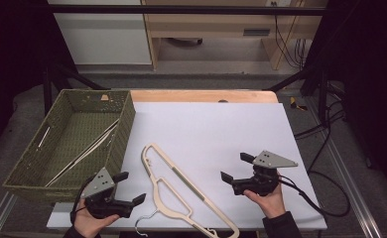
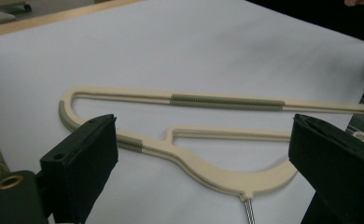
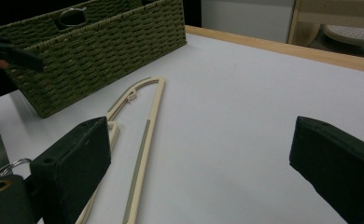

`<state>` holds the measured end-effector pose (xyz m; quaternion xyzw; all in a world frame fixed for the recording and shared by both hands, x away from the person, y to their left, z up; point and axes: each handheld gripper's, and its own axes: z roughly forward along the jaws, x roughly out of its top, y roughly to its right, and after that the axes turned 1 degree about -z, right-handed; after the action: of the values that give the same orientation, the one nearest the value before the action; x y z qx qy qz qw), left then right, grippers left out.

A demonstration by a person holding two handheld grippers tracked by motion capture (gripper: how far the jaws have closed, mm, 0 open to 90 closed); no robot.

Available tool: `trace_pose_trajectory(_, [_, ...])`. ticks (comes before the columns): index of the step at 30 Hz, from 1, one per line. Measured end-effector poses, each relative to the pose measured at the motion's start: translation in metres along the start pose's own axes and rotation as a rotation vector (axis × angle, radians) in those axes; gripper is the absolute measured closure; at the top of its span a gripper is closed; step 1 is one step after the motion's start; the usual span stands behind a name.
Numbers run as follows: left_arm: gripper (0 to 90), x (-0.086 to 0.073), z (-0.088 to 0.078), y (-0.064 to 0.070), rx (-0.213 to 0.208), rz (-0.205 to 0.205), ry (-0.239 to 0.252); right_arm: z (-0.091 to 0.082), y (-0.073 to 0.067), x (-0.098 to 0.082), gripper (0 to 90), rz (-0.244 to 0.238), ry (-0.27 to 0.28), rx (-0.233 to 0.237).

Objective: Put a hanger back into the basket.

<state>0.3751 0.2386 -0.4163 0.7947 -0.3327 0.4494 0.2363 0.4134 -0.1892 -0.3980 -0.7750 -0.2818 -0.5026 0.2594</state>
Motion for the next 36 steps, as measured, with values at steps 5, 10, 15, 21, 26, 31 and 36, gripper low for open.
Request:
trace_pose_trajectory(5, [11.0, -0.007, 0.008, 0.005, -0.009, 0.011, -0.046, 0.001, -0.002, -0.001, 6.0, -0.006, -0.008, 0.000])
trace_pose_trajectory(10, [15.0, -0.013, 0.018, 0.010, -0.015, 0.015, -0.094, 0.002, -0.004, -0.001, 6.1, -0.015, -0.010, 0.005])
trace_pose_trajectory(15, [24.8, -0.018, 0.023, 0.015, -0.030, 0.038, -0.131, 0.004, -0.007, -0.002, 6.3, -0.011, -0.012, 0.012])
trace_pose_trajectory(21, [38.0, -0.026, 0.034, 0.020, -0.056, 0.033, -0.204, 0.008, -0.009, -0.004, 6.4, -0.027, -0.033, 0.026])
trace_pose_trajectory(26, [49.4, -0.036, 0.045, 0.031, -0.065, 0.047, -0.285, 0.009, -0.011, -0.005, 6.4, -0.020, -0.037, 0.034])
trace_pose_trajectory(31, [58.6, -0.039, 0.048, 0.035, -0.052, 0.062, -0.329, 0.009, -0.011, -0.005, 6.5, -0.020, -0.037, 0.035])
trace_pose_trajectory(36, [69.7, -0.039, 0.049, 0.035, -0.030, 0.055, -0.344, 0.011, -0.012, -0.006, 6.5, -0.017, -0.039, 0.035])
